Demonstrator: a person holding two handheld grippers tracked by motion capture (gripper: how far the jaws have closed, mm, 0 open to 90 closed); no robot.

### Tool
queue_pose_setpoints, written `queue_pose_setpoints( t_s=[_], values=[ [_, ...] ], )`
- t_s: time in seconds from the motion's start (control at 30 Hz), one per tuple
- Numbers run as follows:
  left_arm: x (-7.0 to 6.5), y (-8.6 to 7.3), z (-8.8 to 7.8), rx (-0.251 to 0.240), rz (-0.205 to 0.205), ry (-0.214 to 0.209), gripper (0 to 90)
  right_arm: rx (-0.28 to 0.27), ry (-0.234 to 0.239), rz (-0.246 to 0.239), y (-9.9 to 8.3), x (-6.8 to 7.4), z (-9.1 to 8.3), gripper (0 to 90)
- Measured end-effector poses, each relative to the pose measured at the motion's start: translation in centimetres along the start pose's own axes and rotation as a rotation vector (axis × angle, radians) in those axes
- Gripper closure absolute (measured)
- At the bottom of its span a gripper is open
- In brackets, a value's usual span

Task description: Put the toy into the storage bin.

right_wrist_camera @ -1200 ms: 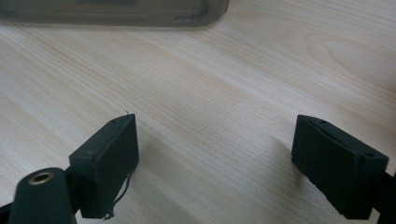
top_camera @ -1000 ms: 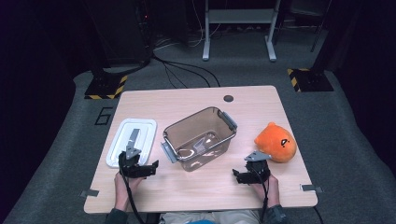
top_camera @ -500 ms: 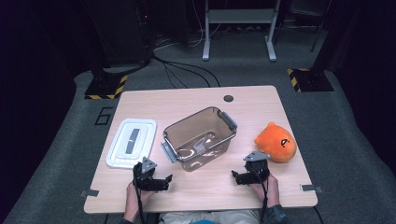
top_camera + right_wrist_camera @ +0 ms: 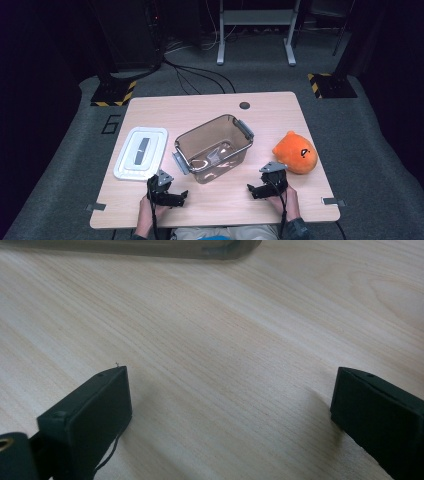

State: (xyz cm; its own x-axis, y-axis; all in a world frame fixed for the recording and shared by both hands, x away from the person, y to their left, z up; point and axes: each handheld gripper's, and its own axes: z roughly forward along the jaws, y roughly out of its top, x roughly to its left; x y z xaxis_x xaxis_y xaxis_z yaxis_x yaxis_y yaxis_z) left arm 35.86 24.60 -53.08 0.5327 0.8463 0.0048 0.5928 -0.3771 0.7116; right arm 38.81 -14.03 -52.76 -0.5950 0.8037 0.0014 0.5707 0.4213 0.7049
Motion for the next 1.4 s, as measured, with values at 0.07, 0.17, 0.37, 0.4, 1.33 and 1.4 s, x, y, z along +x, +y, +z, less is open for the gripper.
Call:
queue_pose_setpoints(
  t_s=[0.07,0.17,0.37,0.4,1.33,1.4],
  values=[
    [0.0,0.0,0.0,0.004,0.006,0.000,0.0,0.000,0.010,-0.021,0.0,-0.1,0.0,1.6],
    [0.0,0.0,0.0,-0.001,-0.001,0.001,0.0,0.008,0.014,-0.048,0.2,0.0,-0.3,1.1],
    [0.0,0.0,0.0,-0.001,-0.001,0.000,0.0,0.005,0.032,-0.080,0.8,0.1,-1.8,0.4],
    [0.0,0.0,0.0,0.000,-0.001,0.000,0.0,0.001,0.037,-0.100,1.2,0.0,-2.3,0.0],
    [0.0,0.0,0.0,0.004,0.000,-0.001,0.0,0.042,0.045,-0.186,6.1,-3.3,-6.1,0.0],
    [0.0,0.0,0.0,0.004,0.001,-0.001,0.0,0.031,0.034,-0.214,6.6,-4.1,-6.0,0.0]
  ],
)
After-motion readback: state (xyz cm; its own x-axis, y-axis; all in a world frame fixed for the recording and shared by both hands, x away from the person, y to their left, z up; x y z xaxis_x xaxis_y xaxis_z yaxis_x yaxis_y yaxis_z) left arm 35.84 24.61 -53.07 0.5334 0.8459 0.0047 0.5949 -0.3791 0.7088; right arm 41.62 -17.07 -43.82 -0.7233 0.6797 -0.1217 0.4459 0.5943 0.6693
